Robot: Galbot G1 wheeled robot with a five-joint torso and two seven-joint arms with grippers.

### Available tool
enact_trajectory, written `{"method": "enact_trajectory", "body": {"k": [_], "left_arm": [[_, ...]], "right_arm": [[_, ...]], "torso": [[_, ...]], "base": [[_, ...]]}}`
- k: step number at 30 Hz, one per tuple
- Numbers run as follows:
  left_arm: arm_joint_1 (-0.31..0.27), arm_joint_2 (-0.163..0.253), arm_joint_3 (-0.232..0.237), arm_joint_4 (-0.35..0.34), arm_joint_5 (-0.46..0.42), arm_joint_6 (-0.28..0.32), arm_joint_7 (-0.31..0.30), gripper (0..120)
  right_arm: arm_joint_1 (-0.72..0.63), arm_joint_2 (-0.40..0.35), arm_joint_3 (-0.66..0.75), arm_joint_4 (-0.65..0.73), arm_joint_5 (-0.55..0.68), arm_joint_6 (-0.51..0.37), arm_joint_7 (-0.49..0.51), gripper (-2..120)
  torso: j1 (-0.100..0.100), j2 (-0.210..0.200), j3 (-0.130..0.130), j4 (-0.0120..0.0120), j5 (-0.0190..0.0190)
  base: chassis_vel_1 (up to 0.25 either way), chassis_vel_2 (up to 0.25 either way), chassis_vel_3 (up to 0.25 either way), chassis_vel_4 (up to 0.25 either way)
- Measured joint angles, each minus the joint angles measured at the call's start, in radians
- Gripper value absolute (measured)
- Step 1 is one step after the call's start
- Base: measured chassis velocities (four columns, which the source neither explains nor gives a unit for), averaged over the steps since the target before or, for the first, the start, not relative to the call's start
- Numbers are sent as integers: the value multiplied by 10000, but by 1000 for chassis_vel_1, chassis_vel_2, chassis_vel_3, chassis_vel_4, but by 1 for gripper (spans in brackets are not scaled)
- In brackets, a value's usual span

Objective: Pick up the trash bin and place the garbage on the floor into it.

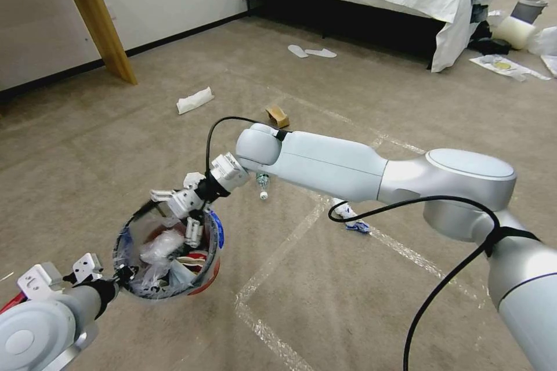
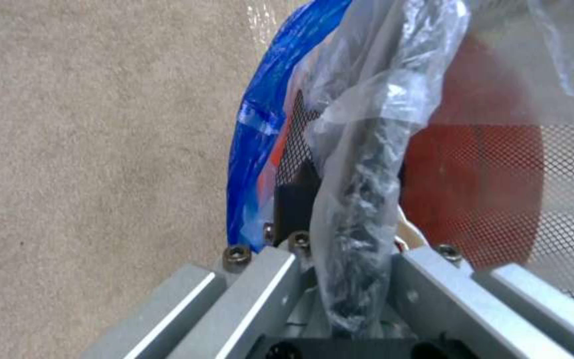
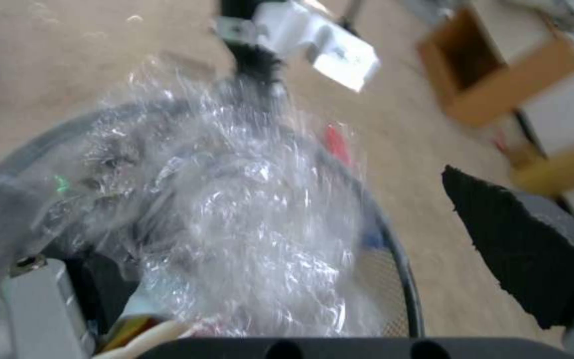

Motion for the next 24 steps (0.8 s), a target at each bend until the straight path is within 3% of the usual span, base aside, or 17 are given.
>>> {"method": "enact_trajectory", "body": {"k": [3, 5, 10, 12, 16, 18, 24], "left_arm": [[1, 12, 1, 9, -4, 0, 3, 0], [-4, 29, 3, 0, -9, -1, 2, 0], [5, 50, 4, -20, -15, -1, 1, 0], [66, 54, -18, -69, -27, 0, -1, 0], [90, 49, -25, -94, -23, 0, -5, 0], [98, 29, -24, -120, -19, 0, -7, 0], [109, 24, -28, -153, -12, 2, -8, 0]], "right_arm": [[225, -228, -331, 727, 1286, -320, 1294, 100], [140, -211, -288, 761, 1550, -495, 755, 100], [201, -267, -534, 913, 2218, -713, 1143, 100], [208, -328, -792, 851, 3754, -1112, 836, 100], [255, -387, -995, 893, 4810, -1498, 504, 100], [322, -447, -1154, 847, 6244, -2345, -354, 100], [361, -514, -1321, 814, 7758, -3067, -1246, 100]], "torso": [[0, 1, 0, 2, 2], [-1, 0, 0, 2, 2], [-2, 2, -3, -1, 0], [-1, 2, -1, 1, 0], [-1, 1, 1, 1, 2], [-1, 1, 0, 0, 2], [-1, 1, 0, 1, 2]], "base": [[0, 0, 0, 0], [0, 0, 0, 0], [0, 0, 0, 0], [0, 0, 0, 0], [0, 0, 0, 0], [0, 0, 0, 0], [0, 0, 0, 0]]}}
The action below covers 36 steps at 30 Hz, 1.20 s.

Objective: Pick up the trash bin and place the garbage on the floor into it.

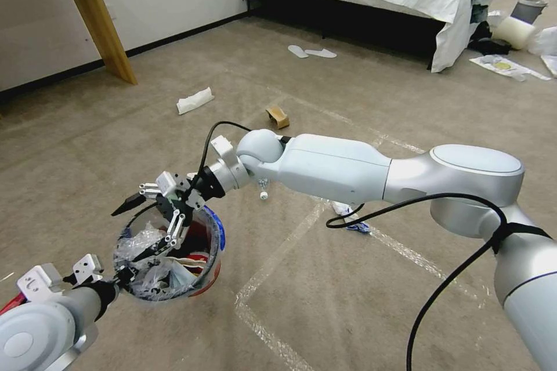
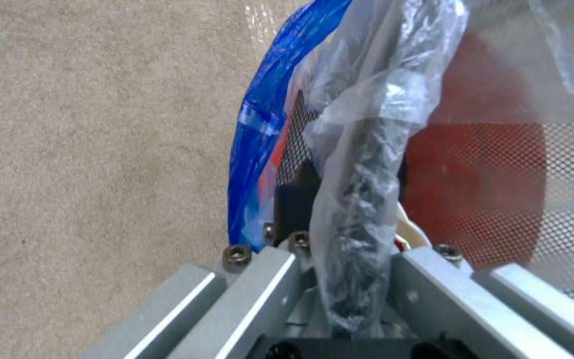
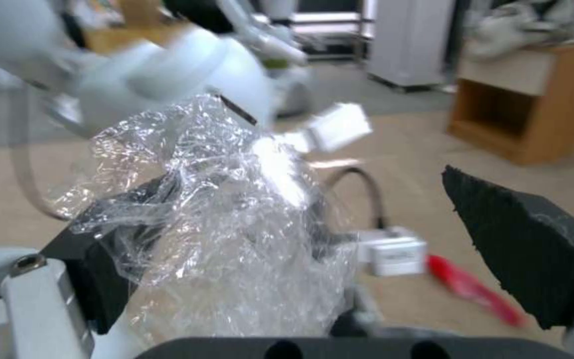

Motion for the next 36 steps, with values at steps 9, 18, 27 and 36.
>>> {"method": "enact_trajectory", "body": {"k": [9, 18, 27, 36], "left_arm": [[5, -20, 6, 18, 40, 8, 0, 0], [-64, -55, 60, 46, 80, 8, -1, 0], [-78, -68, 100, 89, 124, 10, 5, 0], [-153, -51, 161, 123, 133, 9, 9, 0]], "right_arm": [[111, -91, 634, -522, -3834, 167, -2276, 100], [772, 453, 1361, -1483, -6921, 130, -3852, 100], [403, 629, 1386, -1814, -7420, 904, -3482, 100], [269, 521, 1013, -1396, -6335, 1653, -849, 100]], "torso": [[2, -1, 0, -1, 0], [2, -2, 0, -1, -1], [1, -2, 0, -1, -1], [2, -1, 0, 1, -2]], "base": [[0, 0, 0, 0], [0, 0, 0, 0], [0, 0, 0, 0], [0, 0, 0, 0]]}}
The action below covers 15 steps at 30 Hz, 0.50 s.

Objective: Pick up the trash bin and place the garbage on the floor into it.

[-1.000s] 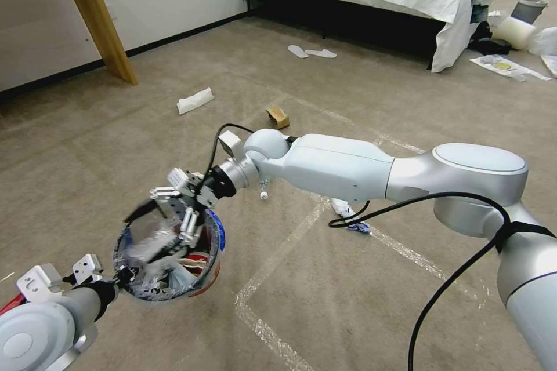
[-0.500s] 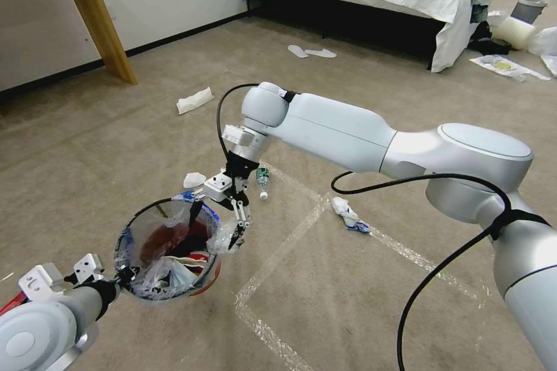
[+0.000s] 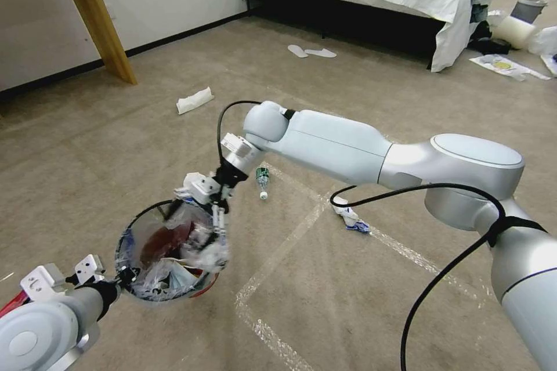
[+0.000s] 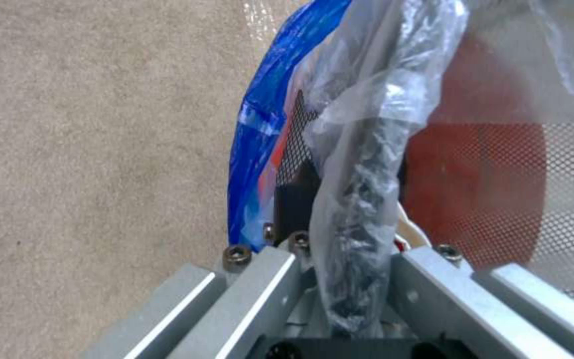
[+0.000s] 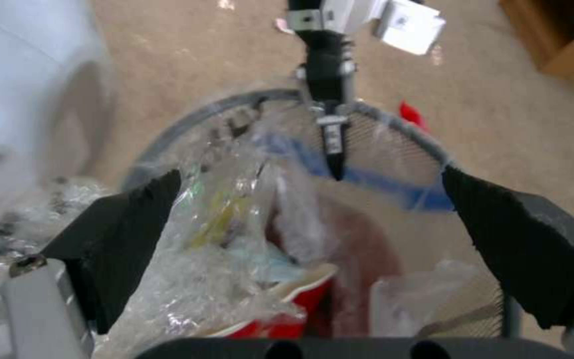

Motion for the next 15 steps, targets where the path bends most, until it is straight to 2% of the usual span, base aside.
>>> {"method": "enact_trajectory", "body": {"k": [1, 3, 15], "left_arm": [[-3, 1, 1, 0, -1, -1, 0, 0], [16, -1, 4, 0, 5, -2, 0, 0], [60, 22, 8, -4, -1, 2, 4, 0]], "right_arm": [[-2, -12, -59, 138, 91, 42, 299, 100], [-53, -54, -358, 657, 413, 271, 1745, 100], [-213, 263, -99, 333, -440, 93, 2491, 100]], "torso": [[0, 0, 0, -1, 0], [-1, 0, -1, 0, 1], [0, 0, 0, -1, 0]], "base": [[0, 0, 0, 0], [0, 0, 0, 0], [0, 0, 0, 0]]}}
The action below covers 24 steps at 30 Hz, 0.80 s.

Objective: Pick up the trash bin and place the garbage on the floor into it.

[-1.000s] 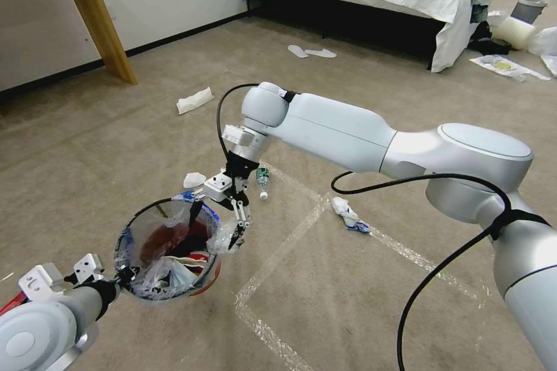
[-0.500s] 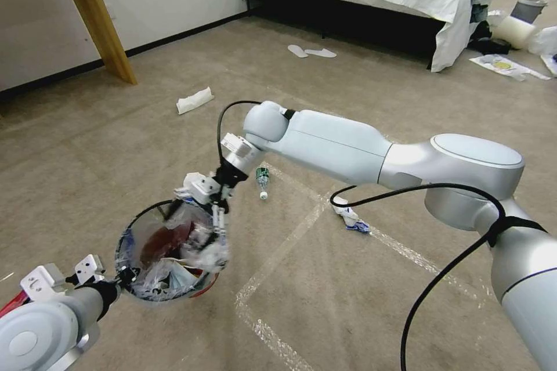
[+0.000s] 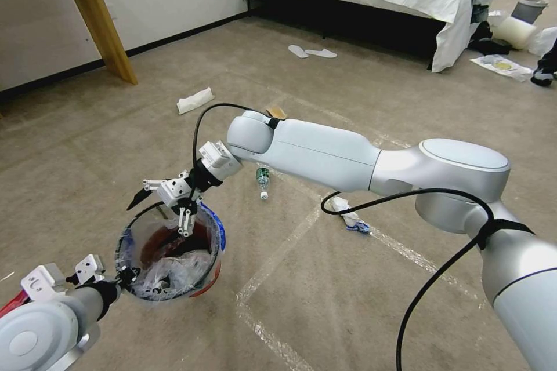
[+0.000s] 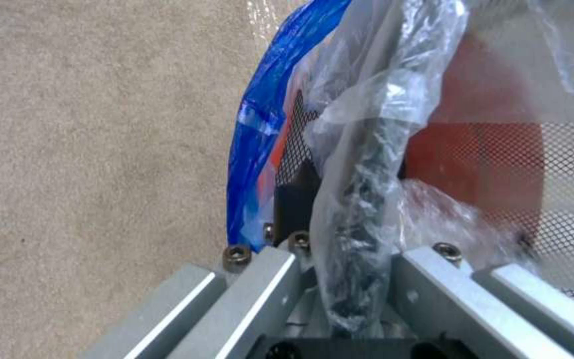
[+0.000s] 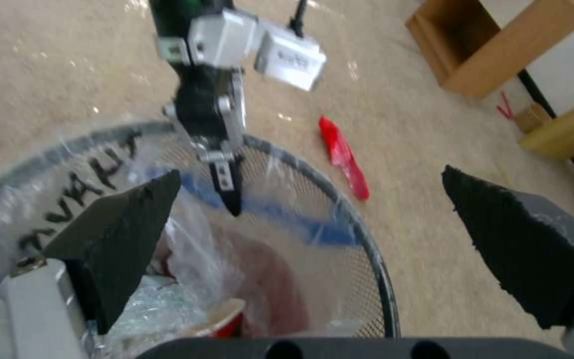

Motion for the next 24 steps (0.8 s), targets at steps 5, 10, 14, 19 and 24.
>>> {"method": "enact_trajectory", "body": {"k": [5, 10, 14, 19, 24], "left_arm": [[-25, 6, 9, 3, -2, 1, 1, 0], [-40, -14, 33, 29, 6, 3, 5, 0], [-35, -4, 20, 29, -5, 6, 14, 0], [-28, 12, 5, 29, -26, 7, 15, 0], [-38, 39, -15, 56, -82, 7, 8, 0]], "right_arm": [[-141, -29, -52, 119, 56, 91, 416, 100], [-195, 82, -39, -154, -257, 230, 553, 100], [-249, -4, -81, -344, 151, 305, 497, 100], [-250, -180, 384, -238, 606, 321, 395, 100], [-243, -497, 1739, -5, 1192, 243, 672, 100]], "torso": [[0, 0, 0, 0, 0], [0, 0, 0, 1, 1], [0, 0, 0, 0, 1], [0, 0, 0, 0, 1], [0, 0, 0, 1, 1]], "base": [[0, 0, 0, 0], [0, 0, 0, 0], [0, 0, 0, 0], [0, 0, 0, 0], [0, 0, 0, 0]]}}
